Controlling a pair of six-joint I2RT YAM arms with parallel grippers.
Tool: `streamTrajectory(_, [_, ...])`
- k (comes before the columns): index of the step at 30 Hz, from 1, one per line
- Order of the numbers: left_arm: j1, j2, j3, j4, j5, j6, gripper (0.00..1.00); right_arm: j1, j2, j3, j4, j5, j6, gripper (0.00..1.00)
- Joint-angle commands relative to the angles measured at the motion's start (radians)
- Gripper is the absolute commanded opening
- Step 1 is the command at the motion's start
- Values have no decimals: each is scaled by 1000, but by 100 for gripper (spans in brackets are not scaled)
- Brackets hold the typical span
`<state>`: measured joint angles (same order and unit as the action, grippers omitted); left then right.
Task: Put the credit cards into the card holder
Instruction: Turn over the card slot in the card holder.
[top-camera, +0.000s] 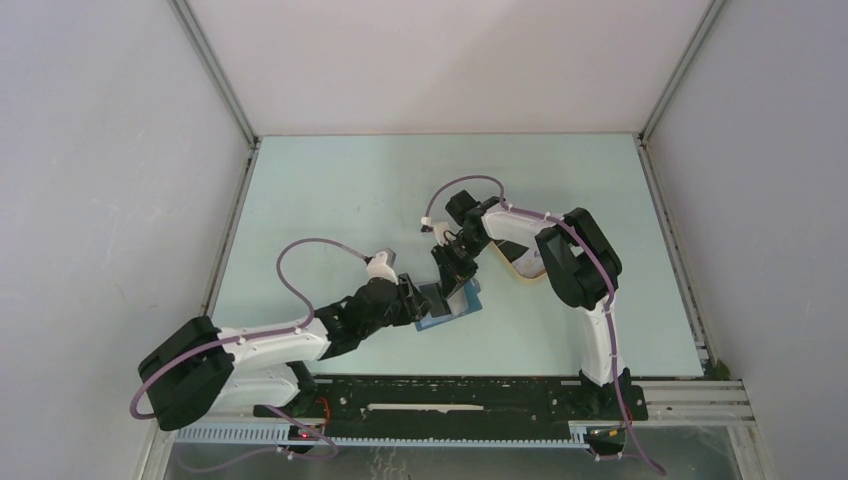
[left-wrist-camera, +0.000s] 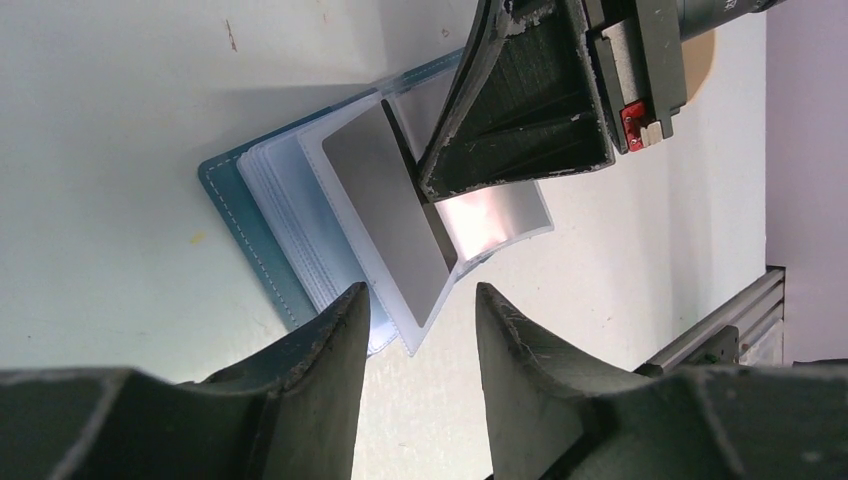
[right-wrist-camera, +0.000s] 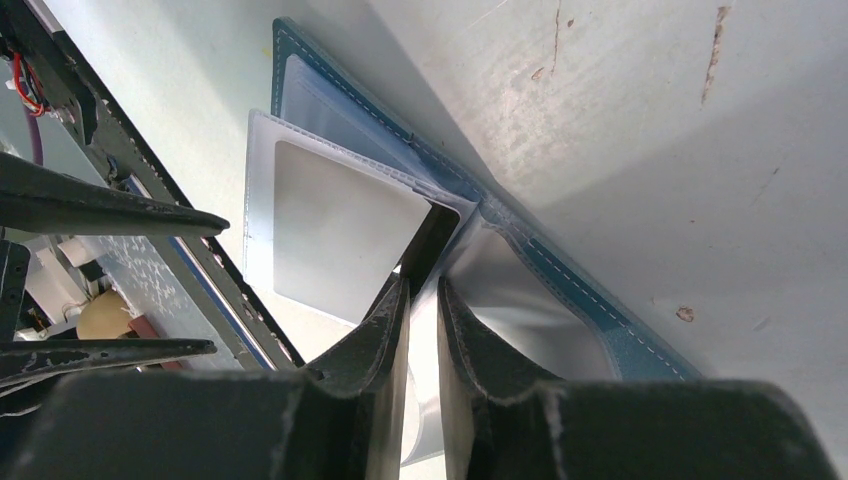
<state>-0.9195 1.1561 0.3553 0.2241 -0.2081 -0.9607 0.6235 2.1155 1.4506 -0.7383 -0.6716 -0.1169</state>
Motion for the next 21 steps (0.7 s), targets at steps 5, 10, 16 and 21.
streamTrajectory(5, [7, 13, -15, 4, -33, -9, 48, 10, 26, 27, -2, 26, -5, 24])
streamTrajectory(10, [7, 42, -2, 23, -31, -7, 48, 10, 27, 28, -4, 26, -6, 24])
streamTrajectory(16, [7, 73, 15, 40, -23, -3, 48, 10, 27, 28, -3, 23, -6, 24])
streamTrajectory(21, [7, 93, 23, 59, -10, -2, 47, 10, 26, 30, -4, 21, -7, 24])
